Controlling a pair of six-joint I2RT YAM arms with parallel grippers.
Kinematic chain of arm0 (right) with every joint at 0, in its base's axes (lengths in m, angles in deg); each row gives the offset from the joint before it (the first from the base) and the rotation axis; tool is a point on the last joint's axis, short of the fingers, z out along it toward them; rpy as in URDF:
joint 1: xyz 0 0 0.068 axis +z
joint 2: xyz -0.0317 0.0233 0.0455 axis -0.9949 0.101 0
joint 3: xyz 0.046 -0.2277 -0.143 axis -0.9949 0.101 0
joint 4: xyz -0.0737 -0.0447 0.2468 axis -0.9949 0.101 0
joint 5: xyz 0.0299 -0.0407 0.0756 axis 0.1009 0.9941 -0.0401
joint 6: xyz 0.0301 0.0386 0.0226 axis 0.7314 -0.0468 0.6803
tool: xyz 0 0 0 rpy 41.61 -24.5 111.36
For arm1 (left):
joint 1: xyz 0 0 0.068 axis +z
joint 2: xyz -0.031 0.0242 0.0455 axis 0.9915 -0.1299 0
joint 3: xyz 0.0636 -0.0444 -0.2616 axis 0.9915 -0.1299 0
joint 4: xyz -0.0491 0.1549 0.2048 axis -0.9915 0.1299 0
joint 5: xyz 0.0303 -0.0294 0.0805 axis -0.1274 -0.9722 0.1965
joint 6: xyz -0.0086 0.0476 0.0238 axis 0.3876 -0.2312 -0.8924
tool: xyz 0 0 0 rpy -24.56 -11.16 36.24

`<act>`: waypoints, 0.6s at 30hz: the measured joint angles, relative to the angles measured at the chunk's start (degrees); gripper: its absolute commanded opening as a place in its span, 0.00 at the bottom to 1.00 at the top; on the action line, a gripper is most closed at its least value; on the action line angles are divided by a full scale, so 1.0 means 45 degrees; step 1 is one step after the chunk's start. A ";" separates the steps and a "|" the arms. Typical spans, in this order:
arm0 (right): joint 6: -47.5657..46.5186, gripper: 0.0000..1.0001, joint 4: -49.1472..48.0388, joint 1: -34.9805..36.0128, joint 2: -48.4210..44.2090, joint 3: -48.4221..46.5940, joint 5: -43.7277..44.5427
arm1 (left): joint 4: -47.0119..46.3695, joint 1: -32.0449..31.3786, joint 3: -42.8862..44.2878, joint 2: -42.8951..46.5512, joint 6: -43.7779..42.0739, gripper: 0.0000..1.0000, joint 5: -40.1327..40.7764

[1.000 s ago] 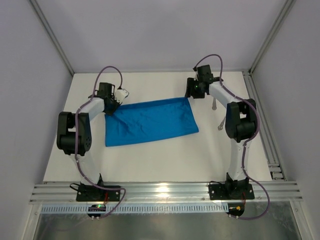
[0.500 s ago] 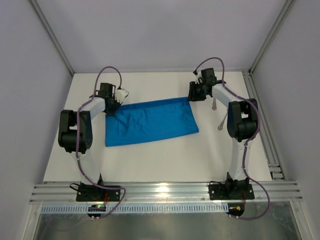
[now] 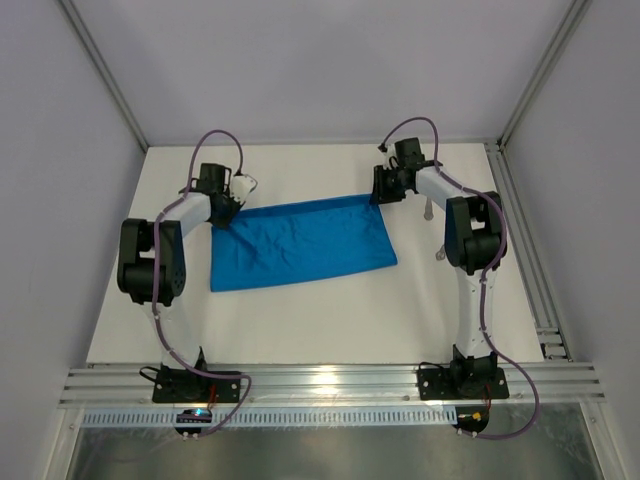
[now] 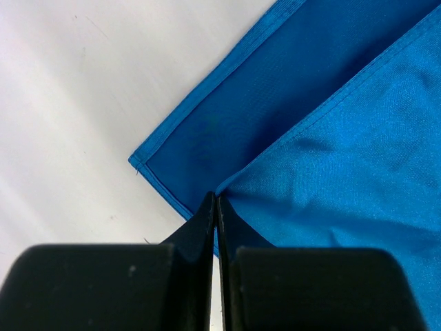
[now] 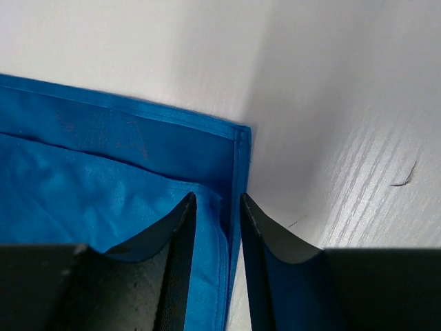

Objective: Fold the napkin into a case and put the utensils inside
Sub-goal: Fold and flatten the napkin at the center of the board.

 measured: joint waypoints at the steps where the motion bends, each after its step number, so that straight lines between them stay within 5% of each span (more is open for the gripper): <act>1: -0.0005 0.35 0.0034 -0.0010 0.0000 -0.0068 0.0019 | 0.0005 0.0000 0.0000 -0.0010 0.0000 0.00 0.0000; 6: -0.0049 0.16 0.0209 -0.0005 0.0034 -0.0301 0.0000 | 0.0000 0.0000 0.0005 -0.0024 0.0000 0.00 0.0000; 16: -0.0039 0.14 0.0374 -0.0005 0.0049 -0.0311 -0.0151 | 0.0000 0.0000 0.0053 -0.0049 0.0000 0.00 -0.0005; 18: -0.0049 0.06 0.0505 -0.0005 0.0053 -0.0374 -0.0151 | 0.0005 0.0000 0.0126 -0.0092 0.0005 0.00 -0.0005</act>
